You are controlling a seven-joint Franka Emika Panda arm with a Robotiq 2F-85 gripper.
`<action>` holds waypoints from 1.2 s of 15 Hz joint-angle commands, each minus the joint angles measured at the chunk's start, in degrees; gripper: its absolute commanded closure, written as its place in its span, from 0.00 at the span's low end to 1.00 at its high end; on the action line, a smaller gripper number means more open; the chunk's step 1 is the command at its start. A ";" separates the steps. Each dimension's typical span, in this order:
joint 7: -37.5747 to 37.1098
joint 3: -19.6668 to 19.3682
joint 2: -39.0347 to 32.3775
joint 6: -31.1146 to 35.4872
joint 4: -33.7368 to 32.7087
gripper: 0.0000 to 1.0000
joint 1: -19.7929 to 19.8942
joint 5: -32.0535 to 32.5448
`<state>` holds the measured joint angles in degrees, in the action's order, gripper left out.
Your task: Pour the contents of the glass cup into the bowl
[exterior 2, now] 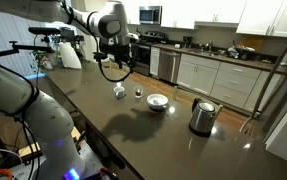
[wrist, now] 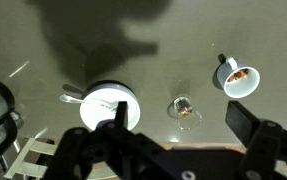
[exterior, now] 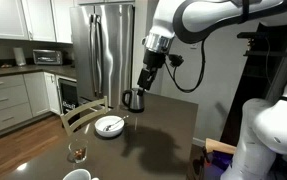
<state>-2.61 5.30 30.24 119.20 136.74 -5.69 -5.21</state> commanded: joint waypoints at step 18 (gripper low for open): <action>-4.32 -1.03 -11.47 17.32 1.03 0.00 -2.24 -18.52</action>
<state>-5.62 5.28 22.72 130.00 137.41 -6.34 -16.93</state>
